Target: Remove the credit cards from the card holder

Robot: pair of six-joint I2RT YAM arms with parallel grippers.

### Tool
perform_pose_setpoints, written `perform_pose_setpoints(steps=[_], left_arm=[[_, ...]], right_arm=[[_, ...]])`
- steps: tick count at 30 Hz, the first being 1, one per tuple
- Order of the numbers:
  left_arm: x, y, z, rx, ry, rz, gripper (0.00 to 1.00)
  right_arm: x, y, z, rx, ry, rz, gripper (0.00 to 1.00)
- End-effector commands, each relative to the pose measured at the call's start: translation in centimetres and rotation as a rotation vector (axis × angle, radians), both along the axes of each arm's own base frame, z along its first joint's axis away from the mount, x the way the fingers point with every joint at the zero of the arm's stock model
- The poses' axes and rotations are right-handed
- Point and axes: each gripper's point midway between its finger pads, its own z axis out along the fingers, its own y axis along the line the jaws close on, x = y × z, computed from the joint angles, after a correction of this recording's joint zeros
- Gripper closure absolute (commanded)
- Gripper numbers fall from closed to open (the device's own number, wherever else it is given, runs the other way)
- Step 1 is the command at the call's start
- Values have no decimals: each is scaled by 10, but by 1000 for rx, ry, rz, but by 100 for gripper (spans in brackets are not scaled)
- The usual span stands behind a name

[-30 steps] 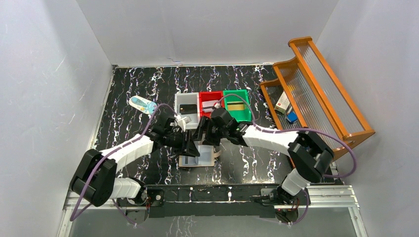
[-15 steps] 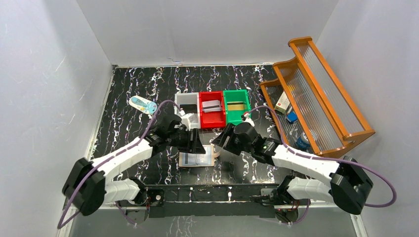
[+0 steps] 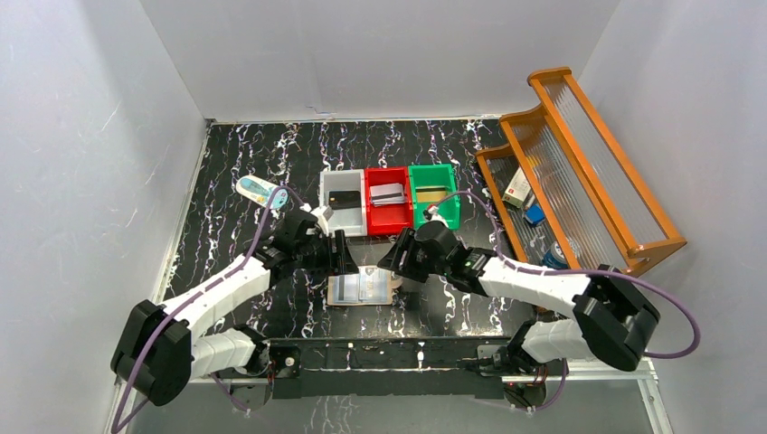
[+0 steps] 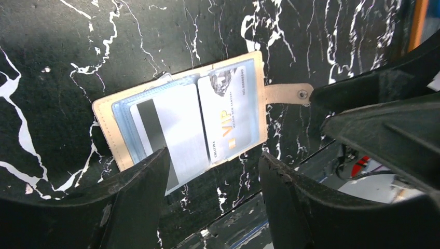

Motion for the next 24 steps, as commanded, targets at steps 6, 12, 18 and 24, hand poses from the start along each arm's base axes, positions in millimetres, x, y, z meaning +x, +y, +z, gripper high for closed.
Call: perform_pose_setpoints(steps=[6, 12, 18, 24], left_arm=[[11, -14, 20, -205, 74, 42, 37], [4, -18, 12, -228, 110, 13, 38], [-6, -17, 1, -256, 128, 15, 38], [-9, -22, -2, -280, 128, -30, 38]], right_arm=[[9, 46, 22, 25, -16, 80, 42], [7, 40, -7, -31, 28, 23, 48], [-10, 40, -37, -14, 75, 69, 49], [-15, 39, -61, -71, 119, 93, 51]])
